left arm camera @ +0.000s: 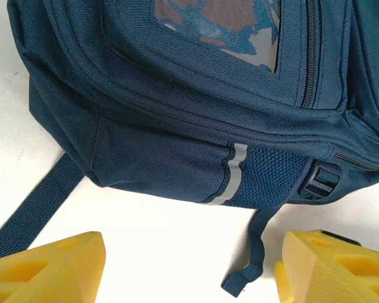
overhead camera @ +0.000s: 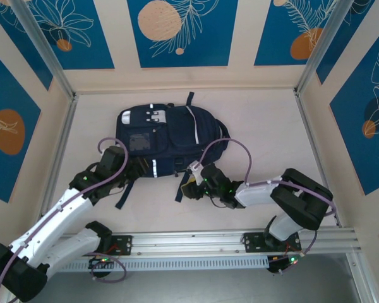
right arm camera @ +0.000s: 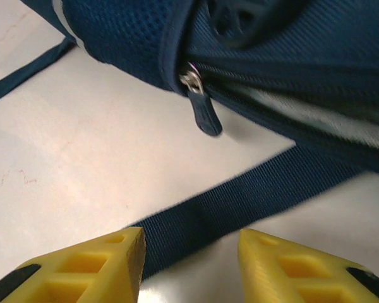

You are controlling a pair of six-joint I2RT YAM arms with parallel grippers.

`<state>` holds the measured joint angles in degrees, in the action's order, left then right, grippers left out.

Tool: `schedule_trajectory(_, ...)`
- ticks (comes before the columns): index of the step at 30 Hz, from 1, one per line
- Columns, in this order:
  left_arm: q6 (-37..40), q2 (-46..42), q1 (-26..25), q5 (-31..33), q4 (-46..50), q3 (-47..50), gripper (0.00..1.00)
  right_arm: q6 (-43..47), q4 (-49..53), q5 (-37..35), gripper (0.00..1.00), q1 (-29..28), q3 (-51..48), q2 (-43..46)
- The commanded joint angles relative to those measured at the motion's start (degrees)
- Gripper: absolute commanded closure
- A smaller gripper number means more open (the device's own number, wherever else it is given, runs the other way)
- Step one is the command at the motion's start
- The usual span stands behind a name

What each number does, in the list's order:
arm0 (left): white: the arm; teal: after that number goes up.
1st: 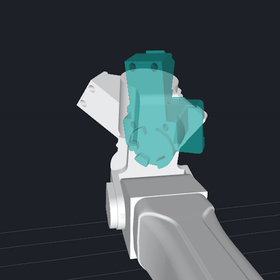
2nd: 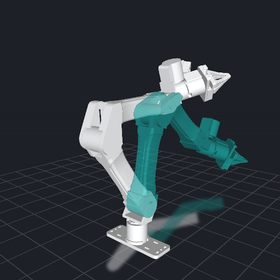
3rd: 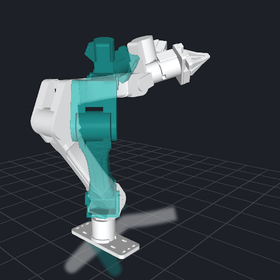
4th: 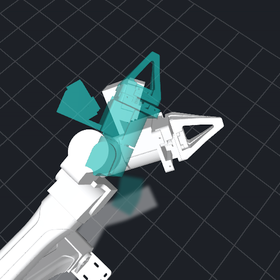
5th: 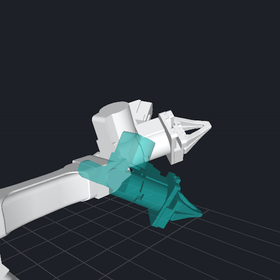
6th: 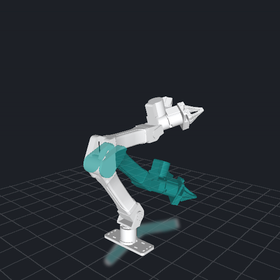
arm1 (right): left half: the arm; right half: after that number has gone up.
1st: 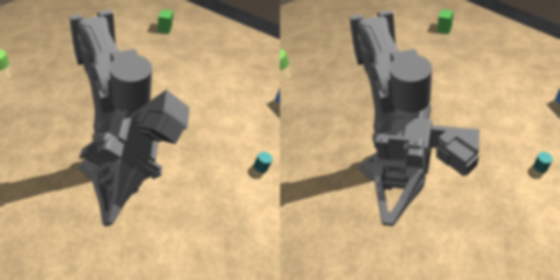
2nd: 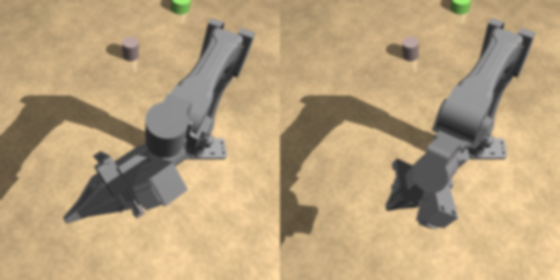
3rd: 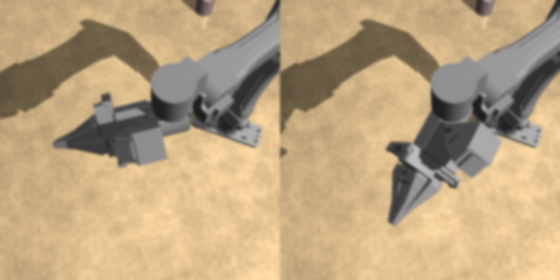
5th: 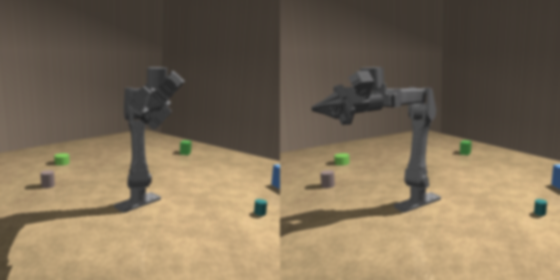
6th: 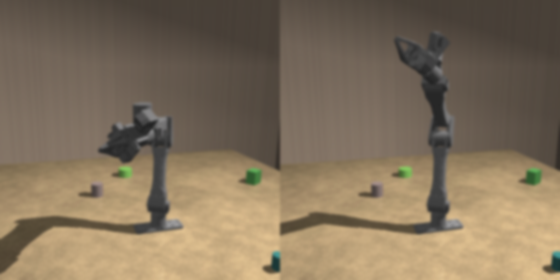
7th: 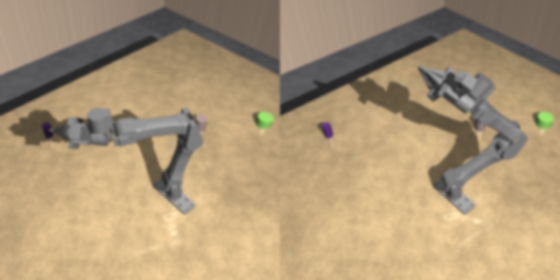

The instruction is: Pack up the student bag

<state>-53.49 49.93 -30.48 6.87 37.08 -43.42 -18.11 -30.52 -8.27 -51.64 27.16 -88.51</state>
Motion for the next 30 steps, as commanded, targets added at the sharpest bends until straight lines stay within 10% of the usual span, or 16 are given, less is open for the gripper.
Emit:
schedule_trajectory(1,1.0,-0.9,0.6,-0.5,-0.4,0.2,0.27,4.4,-9.7,2.1,0.56,-0.1,2.0,-1.9)
schedule_trajectory(19,2.5,0.5,1.0,-0.3,-1.8,-0.1,0.27,-0.1,-10.9,-1.7,0.61,0.8,10.4,-14.6)
schedule_trajectory(30,0.3,4.3,1.2,-0.1,-3.2,1.2,0.23,2.2,-11.9,-1.7,1.00,0.4,9.8,-15.1)
